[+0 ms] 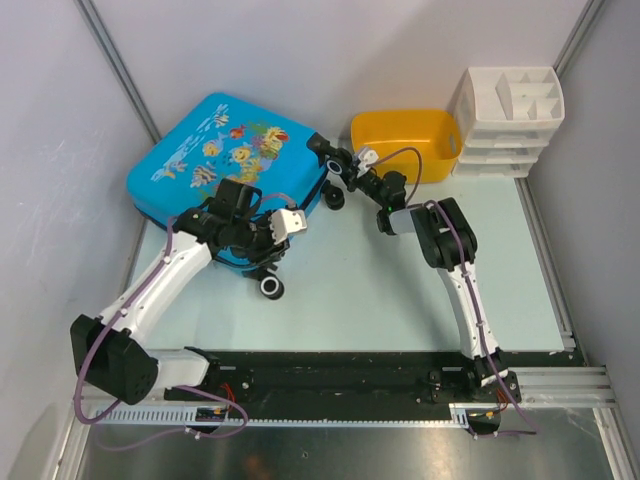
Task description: Open, take out, and arrange the luggage
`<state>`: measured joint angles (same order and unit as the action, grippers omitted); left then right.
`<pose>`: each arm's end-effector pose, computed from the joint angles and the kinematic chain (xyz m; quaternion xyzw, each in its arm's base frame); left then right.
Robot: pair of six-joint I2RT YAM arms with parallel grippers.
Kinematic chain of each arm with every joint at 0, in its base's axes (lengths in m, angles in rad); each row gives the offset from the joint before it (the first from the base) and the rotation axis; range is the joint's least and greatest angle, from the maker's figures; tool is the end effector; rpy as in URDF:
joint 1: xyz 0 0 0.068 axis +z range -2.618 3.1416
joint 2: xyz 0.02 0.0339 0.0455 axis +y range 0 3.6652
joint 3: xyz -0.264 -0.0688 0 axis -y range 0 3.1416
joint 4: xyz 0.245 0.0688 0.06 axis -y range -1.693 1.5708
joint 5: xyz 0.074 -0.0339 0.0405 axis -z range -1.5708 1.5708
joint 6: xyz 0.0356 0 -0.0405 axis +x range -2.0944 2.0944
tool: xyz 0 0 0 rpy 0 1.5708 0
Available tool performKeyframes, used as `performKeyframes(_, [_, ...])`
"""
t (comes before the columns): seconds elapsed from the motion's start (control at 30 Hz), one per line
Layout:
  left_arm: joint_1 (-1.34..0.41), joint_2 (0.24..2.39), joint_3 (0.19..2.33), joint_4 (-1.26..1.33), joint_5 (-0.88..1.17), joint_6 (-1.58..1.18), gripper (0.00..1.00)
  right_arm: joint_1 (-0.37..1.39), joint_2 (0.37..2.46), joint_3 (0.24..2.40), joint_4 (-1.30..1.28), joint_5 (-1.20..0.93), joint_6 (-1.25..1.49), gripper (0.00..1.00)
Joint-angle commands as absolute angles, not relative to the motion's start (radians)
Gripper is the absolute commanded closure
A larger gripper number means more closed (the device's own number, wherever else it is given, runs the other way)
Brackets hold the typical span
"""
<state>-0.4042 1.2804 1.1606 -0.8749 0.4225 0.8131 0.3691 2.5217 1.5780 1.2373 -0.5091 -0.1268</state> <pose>0.2267 -0.1129 0.3075 0.5849 0.7351 -0.1405 0.3128 0.4860 0.2066 0.1341 -0.3376 0.5096 0.2429 0.7532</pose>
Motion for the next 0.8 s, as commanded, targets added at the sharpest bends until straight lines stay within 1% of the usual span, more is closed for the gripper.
performKeyframes(0.0, [-0.347, 1.322, 1.100, -1.040, 0.201, 0.913, 0.53, 0.328, 2.555, 1.736, 1.362, -0.429, -0.054, 1.00])
performKeyframes(0.1, [-0.341, 1.313, 1.071, -1.040, 0.192, 0.934, 0.54, 0.334, 2.554, 1.730, 1.396, -0.455, -0.064, 1.00])
performKeyframes(0.3, [-0.327, 1.290, 1.039, -1.066, 0.161, 0.968, 0.54, 0.342, 2.459, 1.594, 1.413, -0.526, -0.104, 1.00])
performKeyframes(0.33, [-0.327, 1.282, 1.051, -1.071, 0.161, 0.965, 0.53, 0.344, 2.447, 1.588, 1.414, -0.534, -0.104, 1.00])
performKeyframes(0.37, [-0.327, 1.278, 1.069, -1.071, 0.172, 0.945, 0.50, 0.342, 2.442, 1.580, 1.413, -0.546, -0.104, 1.00])
performKeyframes(0.4, [-0.330, 1.273, 1.131, -1.069, 0.193, 0.927, 0.45, 0.345, 2.441, 1.574, 1.413, -0.548, -0.110, 1.00])
performKeyframes(0.43, [-0.334, 1.278, 1.173, -1.069, 0.228, 0.901, 0.36, 0.348, 2.439, 1.571, 1.414, -0.549, -0.115, 1.00])
performKeyframes(0.47, [-0.345, 1.284, 1.218, -1.069, 0.239, 0.840, 0.33, 0.348, 2.441, 1.569, 1.414, -0.555, -0.118, 1.00])
performKeyframes(0.5, [-0.380, 1.293, 1.308, -1.069, 0.247, 0.810, 0.31, 0.350, 2.441, 1.568, 1.416, -0.555, -0.123, 1.00])
performKeyframes(0.53, [-0.402, 1.298, 1.351, -1.065, 0.255, 0.787, 0.27, 0.351, 2.442, 1.566, 1.416, -0.554, -0.124, 1.00])
performKeyframes(0.6, [-0.474, 1.315, 1.454, -1.037, 0.262, 0.727, 0.26, 0.356, 2.442, 1.568, 1.417, -0.554, -0.124, 1.00])
performKeyframes(0.7, [-0.551, 1.342, 1.524, -0.997, 0.229, 0.696, 0.25, 0.360, 2.439, 1.559, 1.420, -0.557, -0.123, 1.00])
performKeyframes(0.77, [-0.578, 1.391, 1.540, -0.989, 0.203, 0.693, 0.29, 0.365, 2.441, 1.557, 1.424, -0.555, -0.124, 1.00])
